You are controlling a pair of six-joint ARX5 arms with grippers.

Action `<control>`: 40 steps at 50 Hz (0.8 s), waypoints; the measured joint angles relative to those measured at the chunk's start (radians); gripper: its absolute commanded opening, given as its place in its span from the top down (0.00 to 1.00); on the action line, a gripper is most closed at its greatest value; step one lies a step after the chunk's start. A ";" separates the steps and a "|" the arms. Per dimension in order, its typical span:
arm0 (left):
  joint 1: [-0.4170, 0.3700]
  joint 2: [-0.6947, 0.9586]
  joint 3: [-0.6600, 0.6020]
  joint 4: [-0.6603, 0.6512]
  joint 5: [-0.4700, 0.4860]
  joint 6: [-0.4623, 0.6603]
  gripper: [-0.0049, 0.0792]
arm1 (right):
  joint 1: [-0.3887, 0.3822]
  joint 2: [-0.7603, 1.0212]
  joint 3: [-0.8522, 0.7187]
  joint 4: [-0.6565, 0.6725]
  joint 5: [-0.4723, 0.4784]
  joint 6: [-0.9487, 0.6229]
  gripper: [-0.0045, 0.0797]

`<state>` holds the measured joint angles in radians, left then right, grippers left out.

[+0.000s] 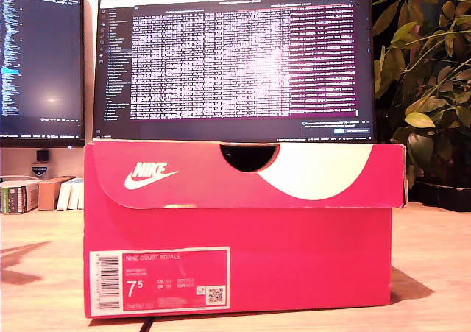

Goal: Close the red shoebox by pushing the lid with your left arm and holding the box in place with your right arm

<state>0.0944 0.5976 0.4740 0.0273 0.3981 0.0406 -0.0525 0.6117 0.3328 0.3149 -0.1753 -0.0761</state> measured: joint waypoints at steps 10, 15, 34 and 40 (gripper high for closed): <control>-0.002 -0.005 -0.087 0.067 -0.013 -0.031 0.96 | 0.000 -0.088 -0.062 0.023 0.002 -0.010 0.96; -0.002 -0.042 -0.135 0.079 -0.014 -0.023 0.96 | 0.000 -0.155 -0.062 0.023 0.002 -0.027 0.96; -0.002 -0.319 -0.186 0.033 -0.027 -0.035 0.96 | 0.000 -0.380 -0.105 -0.047 0.005 -0.029 0.96; -0.002 -0.370 -0.187 -0.007 -0.035 -0.042 0.96 | 0.000 -0.425 -0.126 -0.090 0.000 -0.025 0.96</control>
<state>0.0921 0.2279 0.2867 0.0200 0.3630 -0.0017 -0.0525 0.1871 0.2070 0.2253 -0.1753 -0.1013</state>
